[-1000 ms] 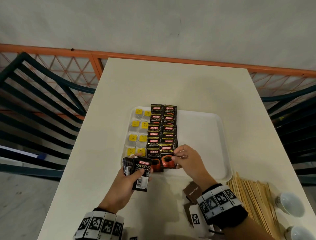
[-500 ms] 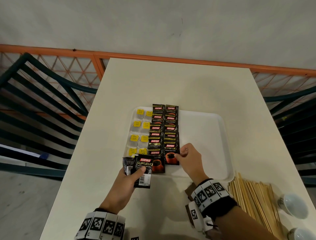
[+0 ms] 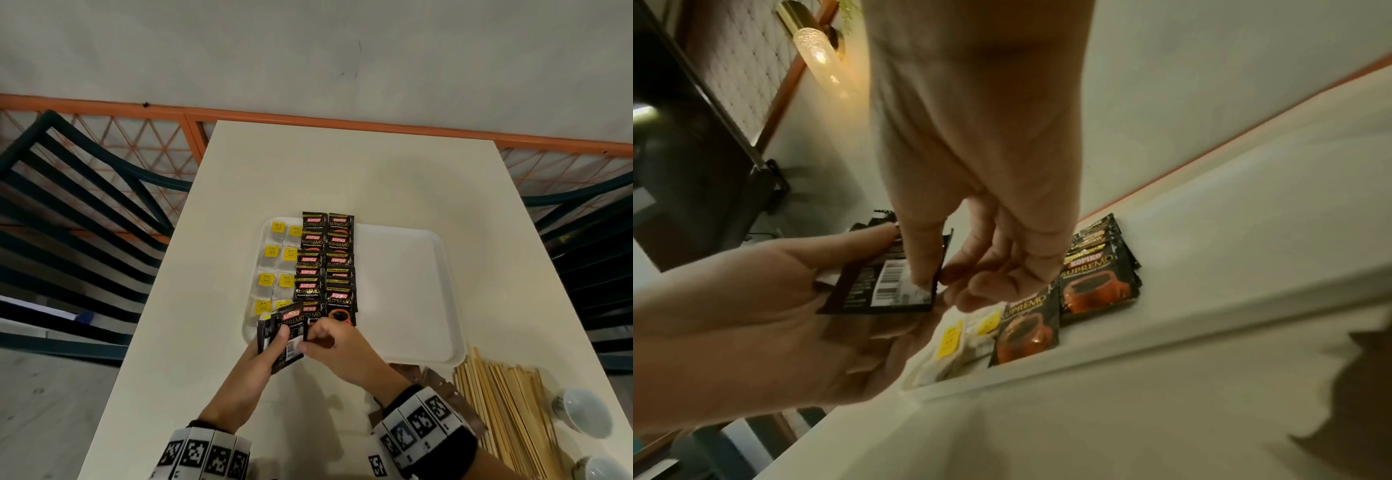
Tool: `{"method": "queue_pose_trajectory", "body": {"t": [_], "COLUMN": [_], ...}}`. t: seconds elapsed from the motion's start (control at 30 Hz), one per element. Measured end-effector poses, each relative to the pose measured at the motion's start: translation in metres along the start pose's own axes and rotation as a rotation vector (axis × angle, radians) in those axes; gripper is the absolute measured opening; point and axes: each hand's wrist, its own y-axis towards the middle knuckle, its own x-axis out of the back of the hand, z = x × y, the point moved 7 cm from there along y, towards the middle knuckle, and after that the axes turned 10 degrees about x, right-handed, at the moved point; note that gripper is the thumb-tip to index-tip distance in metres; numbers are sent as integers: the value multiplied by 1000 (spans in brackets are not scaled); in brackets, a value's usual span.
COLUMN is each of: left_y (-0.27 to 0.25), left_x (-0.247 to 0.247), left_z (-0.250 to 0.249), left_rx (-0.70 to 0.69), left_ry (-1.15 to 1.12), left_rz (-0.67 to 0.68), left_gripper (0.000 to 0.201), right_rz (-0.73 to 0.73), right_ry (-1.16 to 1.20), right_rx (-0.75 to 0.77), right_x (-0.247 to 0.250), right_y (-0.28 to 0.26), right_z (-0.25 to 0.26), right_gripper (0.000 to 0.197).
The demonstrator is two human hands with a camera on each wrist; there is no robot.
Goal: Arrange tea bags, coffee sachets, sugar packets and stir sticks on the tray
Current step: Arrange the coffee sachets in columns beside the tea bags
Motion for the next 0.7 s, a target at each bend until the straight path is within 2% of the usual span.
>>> {"method": "queue_pose_trajectory", "body": {"t": [0.13, 0.23, 0.37, 0.43, 0.5, 0.53, 0.6, 0.63, 0.7], "left_y": [-2, -5, -8, -7, -12, -15, -20, -21, -21], "left_x": [1, 0, 0, 1, 0, -2, -13, -19, -25], "left_z": [5, 2, -12, -18, -28, -33, -37, -36, -31], "left_rx": [44, 8, -164, -267, -423, -514, -658, -702, -734], "left_ry": [52, 27, 159, 169, 203, 274, 494, 578, 655], "left_rz": [39, 29, -88, -179, -245, -274, -280, -256, -205], "left_gripper": [43, 43, 36, 24, 27, 32, 51, 60, 73], "right_rz": [-41, -109, -130, -221, -292, -255, -67, 10, 57], "right_ry": [104, 166, 267, 303, 317, 333, 436, 492, 607], "right_rx": [3, 30, 26, 27, 28, 26, 46, 54, 44], "right_x": [12, 16, 10, 14, 20, 18, 4, -2, -5], "right_y": [-2, -7, -9, -10, -12, -12, -12, -12, -14], "right_z": [-1, 5, 10, 10, 10, 11, 16, 19, 21], "right_gripper": [14, 14, 14, 10, 11, 14, 22, 28, 34]}}
